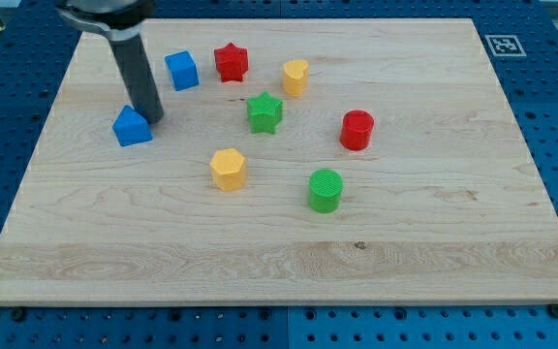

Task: Push the blue cube left a bit

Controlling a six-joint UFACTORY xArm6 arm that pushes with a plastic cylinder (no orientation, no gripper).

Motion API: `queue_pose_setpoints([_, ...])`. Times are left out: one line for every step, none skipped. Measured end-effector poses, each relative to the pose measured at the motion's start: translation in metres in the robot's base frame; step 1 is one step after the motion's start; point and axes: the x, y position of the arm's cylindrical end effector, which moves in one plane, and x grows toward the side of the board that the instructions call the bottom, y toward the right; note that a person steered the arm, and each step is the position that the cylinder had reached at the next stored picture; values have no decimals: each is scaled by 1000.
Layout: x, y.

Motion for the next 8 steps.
queue_pose_setpoints([-34, -32])
queue_pose_setpoints([-58, -46])
queue_pose_setpoints([-77, -43])
queue_pose_setpoints([-93, -25])
queue_pose_setpoints([-102, -17])
queue_pose_setpoints([-118, 3])
queue_pose_setpoints([-121, 38])
queue_pose_setpoints([-120, 64])
